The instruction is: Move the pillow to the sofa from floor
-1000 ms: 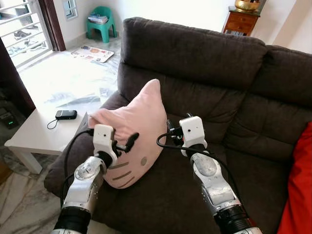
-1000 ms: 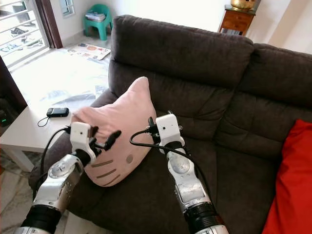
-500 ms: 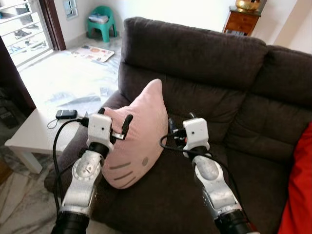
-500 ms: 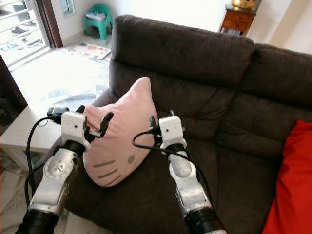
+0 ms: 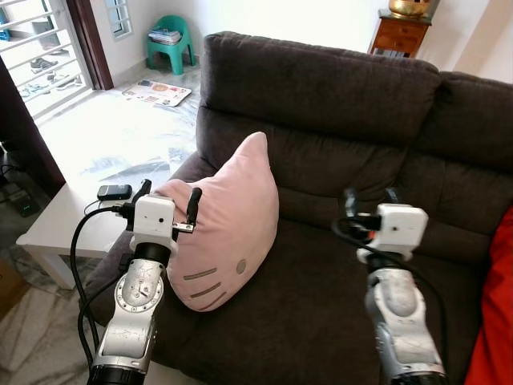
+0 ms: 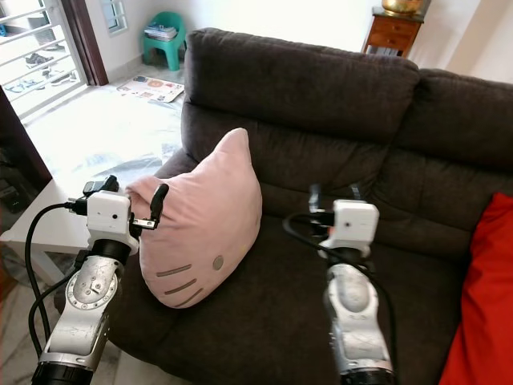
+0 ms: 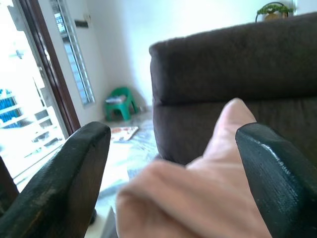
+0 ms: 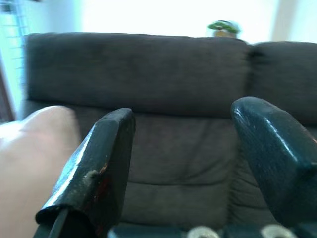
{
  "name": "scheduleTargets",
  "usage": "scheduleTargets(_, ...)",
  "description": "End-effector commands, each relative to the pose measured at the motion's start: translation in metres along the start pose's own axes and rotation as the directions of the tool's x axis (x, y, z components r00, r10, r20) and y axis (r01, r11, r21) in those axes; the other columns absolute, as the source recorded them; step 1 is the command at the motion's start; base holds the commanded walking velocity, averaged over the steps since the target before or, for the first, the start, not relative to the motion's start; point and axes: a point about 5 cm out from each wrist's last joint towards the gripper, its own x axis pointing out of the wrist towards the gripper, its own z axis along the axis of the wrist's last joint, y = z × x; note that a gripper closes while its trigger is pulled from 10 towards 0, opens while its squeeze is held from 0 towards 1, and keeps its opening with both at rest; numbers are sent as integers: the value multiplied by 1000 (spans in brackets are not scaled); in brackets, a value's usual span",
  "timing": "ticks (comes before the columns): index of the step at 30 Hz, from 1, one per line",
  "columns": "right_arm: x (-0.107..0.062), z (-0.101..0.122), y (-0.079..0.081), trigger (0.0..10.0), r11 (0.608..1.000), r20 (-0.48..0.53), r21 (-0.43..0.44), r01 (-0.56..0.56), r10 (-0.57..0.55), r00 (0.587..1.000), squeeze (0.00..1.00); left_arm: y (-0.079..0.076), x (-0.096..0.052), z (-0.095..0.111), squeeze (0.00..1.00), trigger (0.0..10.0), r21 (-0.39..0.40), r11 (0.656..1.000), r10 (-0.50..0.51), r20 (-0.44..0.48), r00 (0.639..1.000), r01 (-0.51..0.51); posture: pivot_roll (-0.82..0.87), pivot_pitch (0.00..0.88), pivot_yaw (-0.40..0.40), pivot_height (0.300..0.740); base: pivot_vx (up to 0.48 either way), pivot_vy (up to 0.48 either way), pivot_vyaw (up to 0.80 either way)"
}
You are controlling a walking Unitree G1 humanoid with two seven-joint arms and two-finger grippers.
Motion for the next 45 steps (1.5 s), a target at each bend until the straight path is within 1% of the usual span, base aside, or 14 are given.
scheduleTargets(1,-1,-3,-8,10000,1000,-5,-5,30,-30,1000,0,5,4,1,0,10000,11,1000,3,-1,1000,-3,39,0,-1,740,0,0,0)
scheduleTargets(2,-2,-5,-15,10000,999,-8,-20,50,-50,999,0,8,5,0,0,10000,14,1000,3,-8,1000,-3,33,0,8,740,0,0,0)
scheduleTargets(3,-2,-5,-15,10000,999,-8,-20,50,-50,999,0,8,5,0,0,10000,14,1000,3,-8,1000,-3,33,0,8,740,0,0,0)
scheduleTargets(4,-3,-6,-21,10000,997,-8,-28,71,-71,997,0,9,6,-1,0,10000,12,1000,4,-12,1000,-4,32,0,12,740,0,0,0)
scheduleTargets(7,-4,-6,-25,10000,996,-7,-28,85,-85,996,0,10,7,-1,0,10000,13,1000,4,-13,1000,-4,29,0,17,740,0,0,0)
scheduleTargets(11,-6,-7,-23,10000,996,-10,-26,83,-83,997,0,7,5,-3,0,10000,8,1000,-1,-16,1000,1,29,0,17,740,0,0,0)
scheduleTargets(15,-7,-10,-15,10000,998,-17,-14,62,-62,998,0,0,0,-7,0,10000,-7,1000,-13,-32,999,13,33,0,6,740,0,0,0)
scheduleTargets(17,-7,-11,-15,10000,998,-18,-13,60,-60,998,0,0,-1,-8,0,10000,-10,1000,-11,-32,999,11,33,0,6,740,0,0,0)
scheduleTargets(18,-7,-11,-13,10000,999,-22,-12,52,-52,998,0,1,-1,-9,0,10000,1,1000,6,-33,999,-6,35,0,-3,740,0,0,0)
scheduleTargets(24,-3,-13,-11,10000,999,-24,-15,33,-33,999,0,4,-1,-12,0,10000,12,1000,11,-38,999,-11,39,0,-9,740,0,0,0)
scheduleTargets(27,-1,-12,-13,10000,999,-20,-14,42,-42,999,0,7,-1,-14,0,10000,-9,1000,29,-50,998,-30,35,0,-10,740,0,0,0)
scheduleTargets(30,-1,-12,-14,10000,999,-16,-18,42,-42,999,0,10,-2,-16,0,10000,-3,999,38,-54,998,-38,29,0,-9,740,0,0,0)
scheduleTargets(36,-2,-13,-18,10000,998,-16,-19,55,-56,998,0,9,-2,-18,0,10000,-3,999,31,-54,998,-31,24,0,-7,740,0,0,0)
scheduleTargets(45,-2,-15,-15,10000,999,-19,-14,50,-50,999,0,5,-4,-22,0,10000,-3,1000,13,-62,998,-14,19,0,-9,740,-261,0,0)
